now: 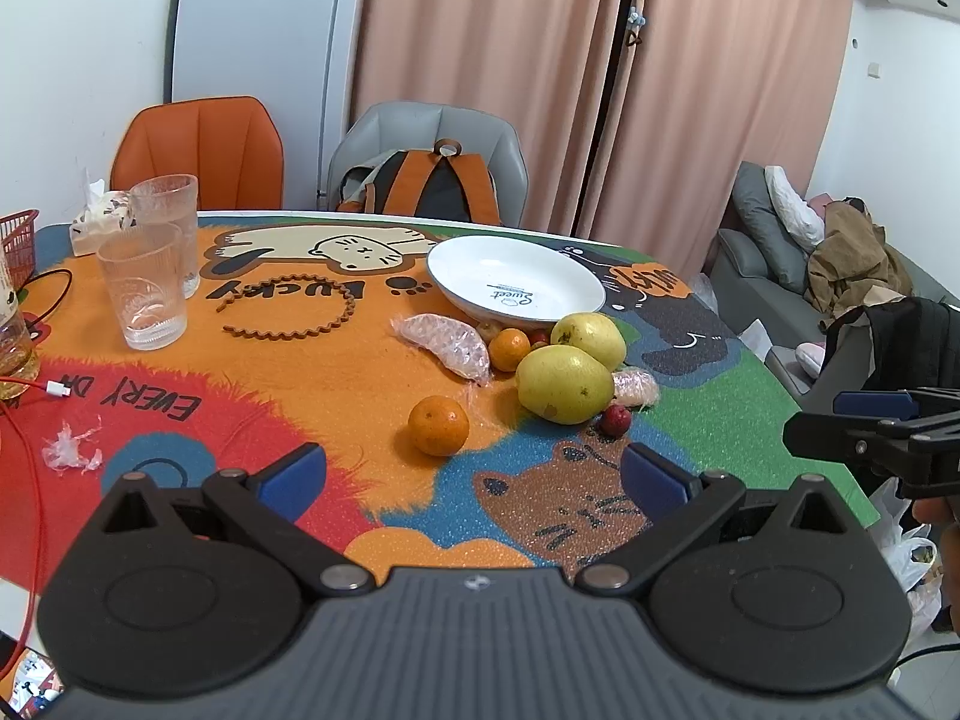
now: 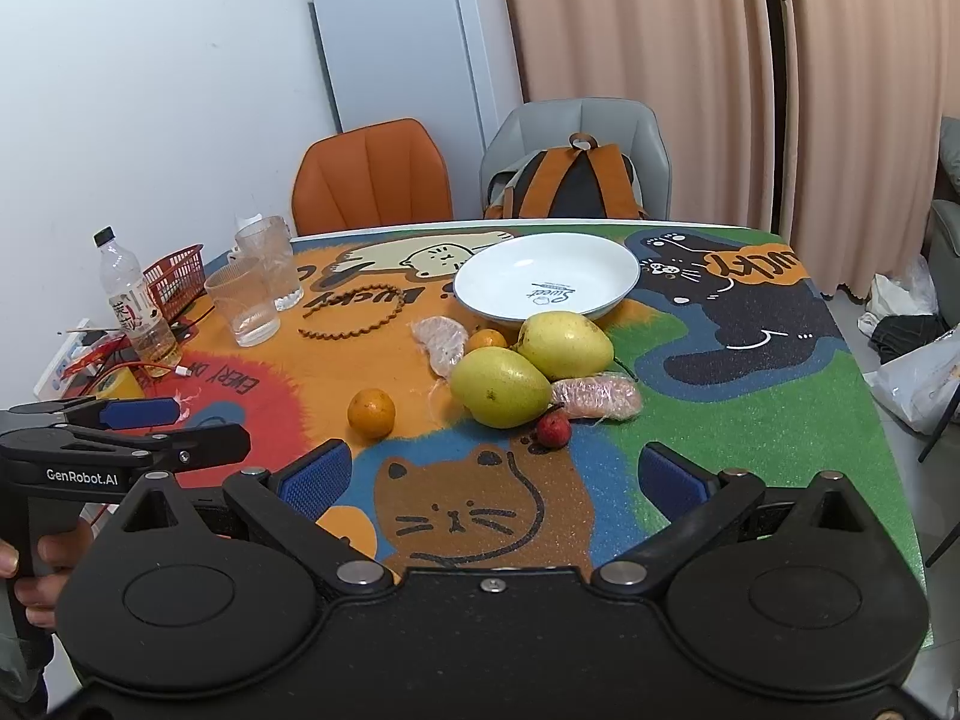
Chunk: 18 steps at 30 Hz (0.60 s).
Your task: Organize fruits
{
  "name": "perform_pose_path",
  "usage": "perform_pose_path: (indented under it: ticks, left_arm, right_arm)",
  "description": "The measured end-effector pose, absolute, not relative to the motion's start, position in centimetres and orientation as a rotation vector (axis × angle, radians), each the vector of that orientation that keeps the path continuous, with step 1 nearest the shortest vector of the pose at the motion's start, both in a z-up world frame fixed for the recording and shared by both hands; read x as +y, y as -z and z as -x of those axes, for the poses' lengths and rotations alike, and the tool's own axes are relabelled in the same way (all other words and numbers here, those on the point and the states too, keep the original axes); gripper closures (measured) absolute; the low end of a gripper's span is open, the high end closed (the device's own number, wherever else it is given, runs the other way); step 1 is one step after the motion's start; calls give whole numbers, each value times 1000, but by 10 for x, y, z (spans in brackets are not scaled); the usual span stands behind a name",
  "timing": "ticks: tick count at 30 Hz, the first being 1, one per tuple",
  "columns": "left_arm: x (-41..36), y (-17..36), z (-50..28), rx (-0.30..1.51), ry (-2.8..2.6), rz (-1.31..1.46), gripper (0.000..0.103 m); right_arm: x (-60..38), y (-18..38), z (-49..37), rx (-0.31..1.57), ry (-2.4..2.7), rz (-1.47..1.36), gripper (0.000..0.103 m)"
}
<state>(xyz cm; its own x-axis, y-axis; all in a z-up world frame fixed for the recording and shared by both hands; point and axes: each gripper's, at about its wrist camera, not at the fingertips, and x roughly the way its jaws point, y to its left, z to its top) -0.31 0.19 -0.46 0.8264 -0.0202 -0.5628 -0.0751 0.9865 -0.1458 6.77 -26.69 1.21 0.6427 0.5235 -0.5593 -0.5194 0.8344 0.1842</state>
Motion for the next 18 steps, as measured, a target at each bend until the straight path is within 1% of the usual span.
perform_pose_path:
  ticks: [18]
  left_arm:
    - [-6,7,-5,612,-14,143,0]
  right_arm:
    - [-261,-8,-73,657,-594,1,0]
